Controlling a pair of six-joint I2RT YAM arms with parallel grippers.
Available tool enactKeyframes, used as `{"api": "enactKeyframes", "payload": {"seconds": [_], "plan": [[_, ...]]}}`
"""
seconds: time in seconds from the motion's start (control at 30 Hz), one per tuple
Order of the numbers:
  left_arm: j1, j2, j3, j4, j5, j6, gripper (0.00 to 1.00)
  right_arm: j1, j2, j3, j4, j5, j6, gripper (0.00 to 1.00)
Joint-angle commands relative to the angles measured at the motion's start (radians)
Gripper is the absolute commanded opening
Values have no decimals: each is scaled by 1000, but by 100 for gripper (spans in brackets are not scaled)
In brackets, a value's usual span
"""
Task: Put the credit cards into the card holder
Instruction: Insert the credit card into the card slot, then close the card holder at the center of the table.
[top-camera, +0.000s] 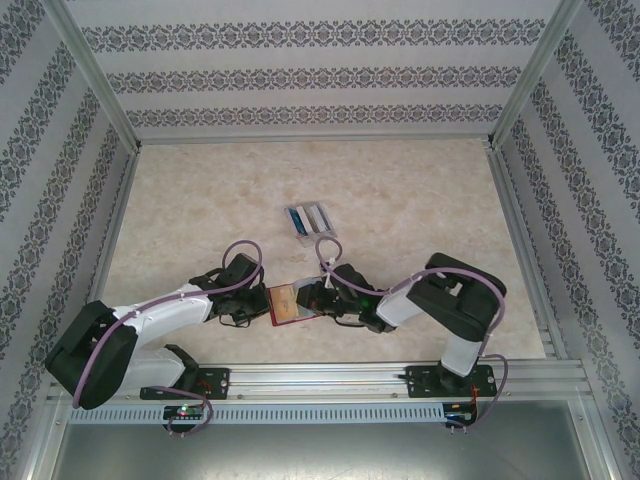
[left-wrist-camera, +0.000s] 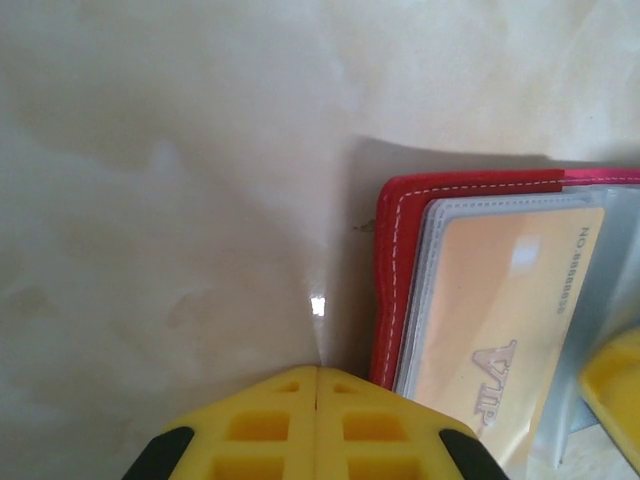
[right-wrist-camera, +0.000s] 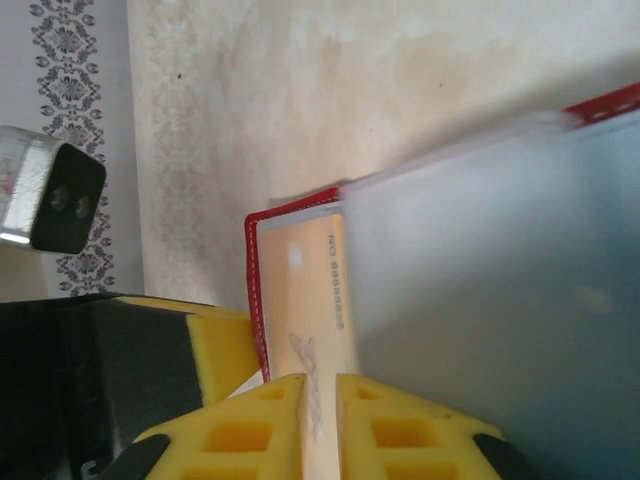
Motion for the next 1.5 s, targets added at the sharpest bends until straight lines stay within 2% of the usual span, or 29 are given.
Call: {"api": "enactKeyframes", "payload": {"seconds": [0.0,0.13,0.33,0.4,0.5,0.6,0.83,1.0,1.2,1.33,1.47], "plan": [[-9,-24,28,-31,-15,31,5,-15,-130,-35,-133,72,-81,22],[-7,-29,46,-64,-16,54,9,-26,-269,-39,-338,140,-170,31],[0,-32,65,-107,33,116,40,-98,-414,38,-738,209,-440,45],[0,-29,65,-99,42,136,42,-125,-431,58,-824,214,-497,48],[0,-17,71,-69,79,156,49,-160,-436,62,-873,197,-532,57],[0,-2,64,-15,108,171,55,-195,-380,69,-852,117,-549,57],[-1,62,98,-1,117,189,55,-205,-362,90,-861,139,-563,56],[-1,82,112,5,117,191,51,-230,-448,85,-921,149,-571,57],[-1,106,117,17,117,193,51,-317,-487,38,-887,49,-583,57],[-1,115,119,21,109,200,47,-335,-421,54,-848,-29,-598,50],[-1,127,139,0,106,216,45,-340,-375,55,-786,-77,-578,37]]}}
